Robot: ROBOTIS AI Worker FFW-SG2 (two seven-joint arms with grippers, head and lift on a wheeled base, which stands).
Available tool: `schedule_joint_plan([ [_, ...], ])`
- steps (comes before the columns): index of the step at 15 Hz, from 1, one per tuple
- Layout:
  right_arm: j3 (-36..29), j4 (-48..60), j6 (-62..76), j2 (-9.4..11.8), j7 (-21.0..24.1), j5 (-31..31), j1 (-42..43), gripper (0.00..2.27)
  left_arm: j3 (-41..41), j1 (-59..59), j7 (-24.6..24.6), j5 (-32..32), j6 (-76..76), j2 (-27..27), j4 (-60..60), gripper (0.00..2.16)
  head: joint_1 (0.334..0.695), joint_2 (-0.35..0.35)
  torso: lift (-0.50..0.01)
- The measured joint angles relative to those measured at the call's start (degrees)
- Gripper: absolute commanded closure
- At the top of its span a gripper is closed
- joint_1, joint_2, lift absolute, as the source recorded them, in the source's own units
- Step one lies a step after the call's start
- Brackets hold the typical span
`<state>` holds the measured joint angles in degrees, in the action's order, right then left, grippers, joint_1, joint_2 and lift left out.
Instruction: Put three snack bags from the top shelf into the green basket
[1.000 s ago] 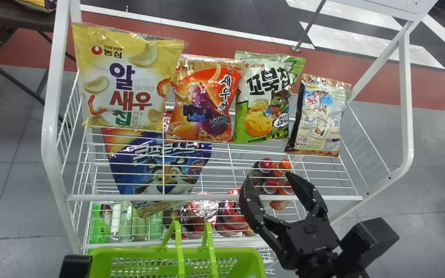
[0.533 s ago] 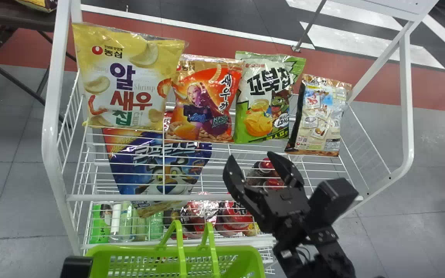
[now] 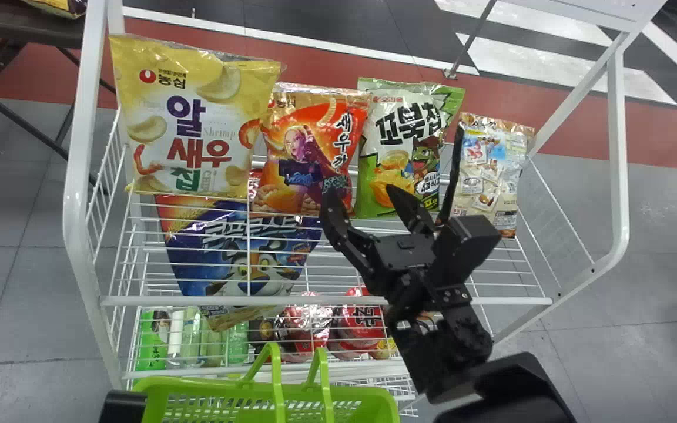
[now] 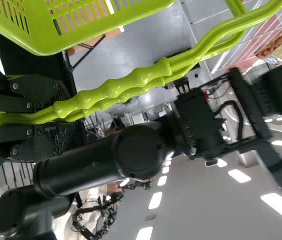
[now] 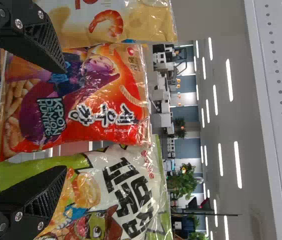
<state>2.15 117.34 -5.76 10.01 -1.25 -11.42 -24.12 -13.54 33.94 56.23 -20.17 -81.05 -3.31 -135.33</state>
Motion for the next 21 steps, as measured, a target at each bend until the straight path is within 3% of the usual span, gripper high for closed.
schedule_joint_plan([
  [7, 2.53, -9.18, 0.57, -1.41, -2.27, -0.03, 9.95, 0.21, -0.23, -0.08, -0.86, 0.55, -2.18, -0.20, -0.72, 1.78, 0.695, -0.350, -0.047],
  [9, 2.66, -10.43, -0.74, -1.48, -2.56, 0.38, 12.14, 0.70, -0.29, -0.18, -0.86, 0.63, -2.53, -0.21, -0.73, 1.78, 0.695, -0.350, -0.047],
  [10, 2.67, -10.70, -1.93, -1.48, -3.51, 0.62, 12.86, 1.42, -0.32, -0.23, -0.86, 0.63, -2.58, -0.21, -0.73, 1.78, 0.695, -0.350, -0.047],
  [11, 2.62, -10.87, -3.85, -1.48, -4.83, 0.80, 13.57, 1.81, -0.38, -0.34, -0.86, 0.63, -2.70, -0.21, -0.73, 1.78, 0.695, -0.350, -0.047],
  [13, 2.42, -10.59, -7.41, -1.33, -5.84, 1.07, 14.22, 2.14, -0.54, -0.69, -0.85, 0.65, -2.90, -0.21, -0.71, 1.78, 0.695, -0.350, -0.047],
  [16, 2.11, -7.78, -9.98, -0.82, -8.08, 1.52, 13.06, 2.19, -0.65, -0.90, -0.70, 0.59, -2.94, -0.21, -0.56, 1.78, 0.695, -0.350, -0.047],
  [21, 1.20, -2.41, -13.02, 0.21, -6.66, 1.87, 10.14, 2.19, -0.70, -0.90, -0.51, 0.49, -2.94, -0.21, -0.64, 1.78, 0.695, -0.350, -0.047],
])
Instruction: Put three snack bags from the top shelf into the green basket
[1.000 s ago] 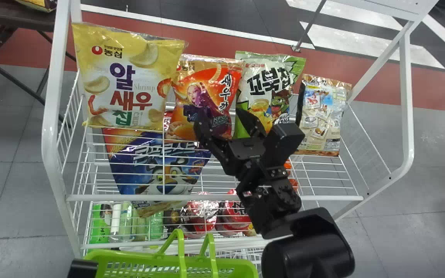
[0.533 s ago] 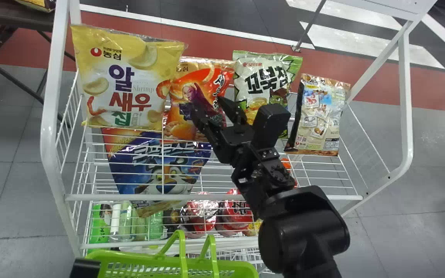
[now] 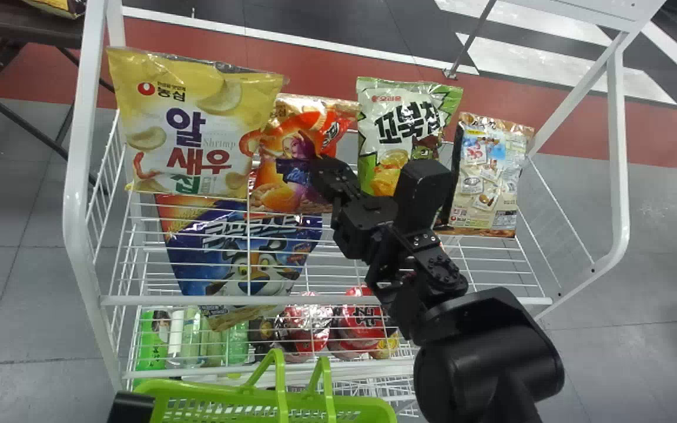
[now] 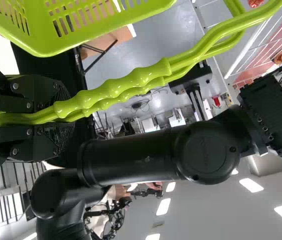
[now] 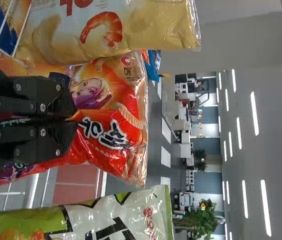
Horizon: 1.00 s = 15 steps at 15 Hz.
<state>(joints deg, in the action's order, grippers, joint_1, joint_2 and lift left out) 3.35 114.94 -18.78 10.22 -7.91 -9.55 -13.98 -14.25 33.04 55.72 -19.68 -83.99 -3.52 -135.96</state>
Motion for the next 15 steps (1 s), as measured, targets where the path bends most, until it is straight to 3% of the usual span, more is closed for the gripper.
schedule_joint_plan([
  [10, -6.26, 9.08, -5.78, 0.93, 0.70, -7.09, -5.09, 2.19, -0.28, 0.12, -0.16, 0.31, 0.18, -0.07, -0.33, 1.78, 0.695, -0.350, -0.047],
  [15, -13.26, 16.19, -16.80, 1.12, -3.71, -17.41, -8.08, 2.19, -0.22, 0.27, 0.04, 0.35, 0.19, -0.08, -0.34, 1.78, 0.695, -0.350, -0.047],
])
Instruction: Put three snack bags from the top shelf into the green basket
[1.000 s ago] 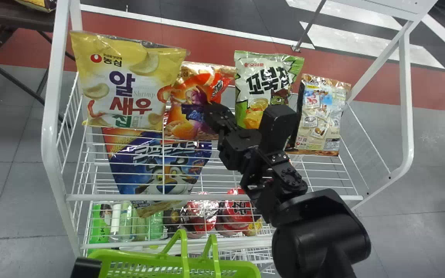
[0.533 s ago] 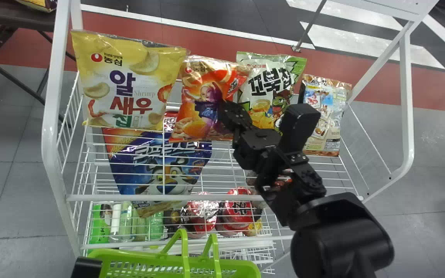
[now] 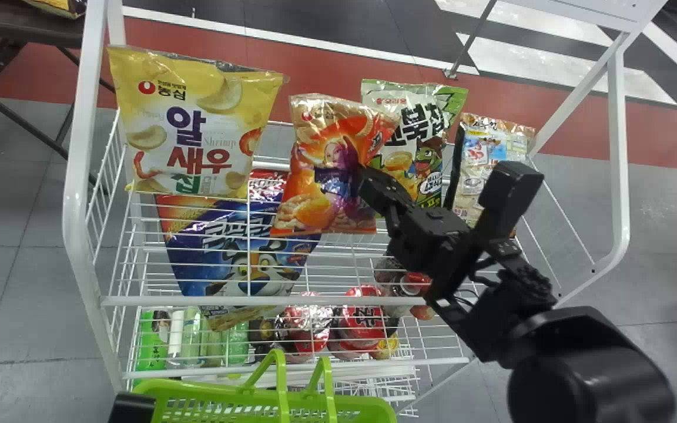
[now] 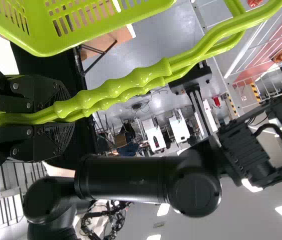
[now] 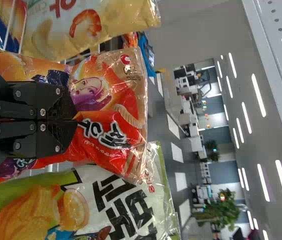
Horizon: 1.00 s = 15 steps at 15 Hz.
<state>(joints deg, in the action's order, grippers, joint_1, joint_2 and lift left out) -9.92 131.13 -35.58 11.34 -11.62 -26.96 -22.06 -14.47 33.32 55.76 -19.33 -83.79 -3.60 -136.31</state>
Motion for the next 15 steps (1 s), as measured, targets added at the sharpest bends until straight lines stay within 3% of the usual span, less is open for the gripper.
schedule_joint_plan([
  [6, -11.62, 11.15, -9.28, 0.15, -1.81, -4.54, -6.97, 2.19, 1.00, -1.21, 0.22, -0.08, 0.35, 0.09, 0.45, 1.78, 0.695, -0.350, -0.047],
  [10, -18.83, 16.19, -15.76, -0.18, -5.91, -5.14, -10.94, 2.19, 2.74, -0.95, 0.27, -0.27, 3.42, 1.14, 0.70, 1.78, 0.695, -0.350, -0.047],
  [15, -32.24, 20.45, -41.73, -1.68, -13.22, -16.68, -15.37, 2.19, 4.71, -1.49, 0.24, -1.86, 2.82, 1.67, -1.37, 1.78, 0.695, -0.350, -0.047],
])
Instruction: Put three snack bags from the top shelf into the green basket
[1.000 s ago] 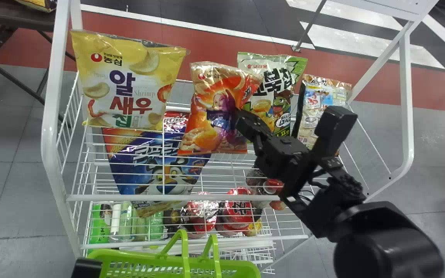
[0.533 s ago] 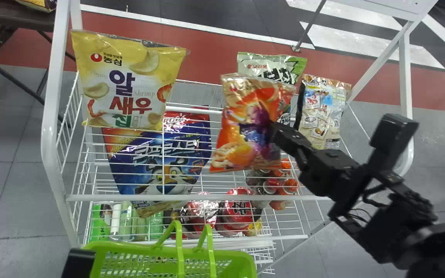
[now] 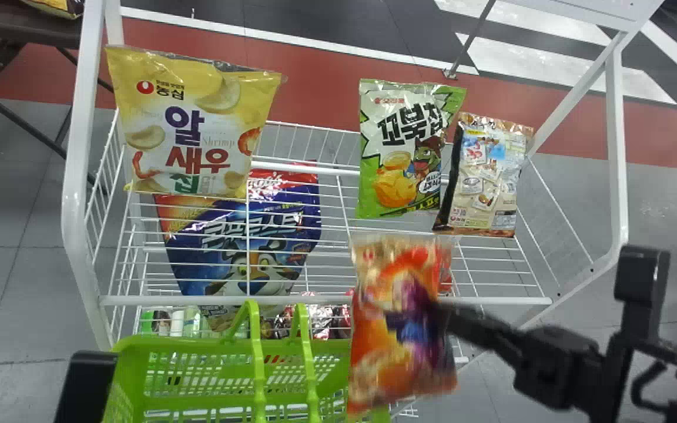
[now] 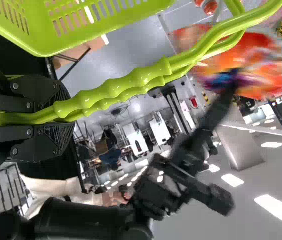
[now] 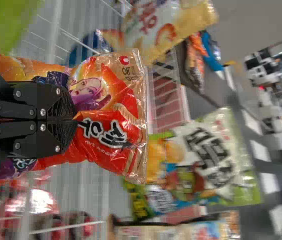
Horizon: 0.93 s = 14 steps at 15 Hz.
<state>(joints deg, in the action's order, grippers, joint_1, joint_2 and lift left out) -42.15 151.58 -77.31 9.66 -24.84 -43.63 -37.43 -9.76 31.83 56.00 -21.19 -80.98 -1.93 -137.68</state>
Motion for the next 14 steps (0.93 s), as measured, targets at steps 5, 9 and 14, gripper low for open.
schedule_joint_plan([
  [5, -7.97, 0.56, -12.37, -2.52, -5.79, -12.13, -0.09, 2.19, 1.79, 1.39, 0.43, -1.74, -0.68, -0.17, -2.87, 1.78, 0.695, -0.350, -0.047],
  [9, -5.30, 0.00, -12.48, -4.10, -5.66, -14.99, -0.34, 2.19, 1.38, 1.79, 0.43, -1.91, -0.89, -0.21, -3.76, 1.78, 0.695, -0.350, -0.047],
  [14, 4.45, -5.50, -12.48, -4.10, -4.62, -10.11, -1.66, 2.19, 1.02, 2.17, 0.42, -1.90, -1.17, -0.33, -4.24, 1.78, 0.695, -0.350, -0.047],
])
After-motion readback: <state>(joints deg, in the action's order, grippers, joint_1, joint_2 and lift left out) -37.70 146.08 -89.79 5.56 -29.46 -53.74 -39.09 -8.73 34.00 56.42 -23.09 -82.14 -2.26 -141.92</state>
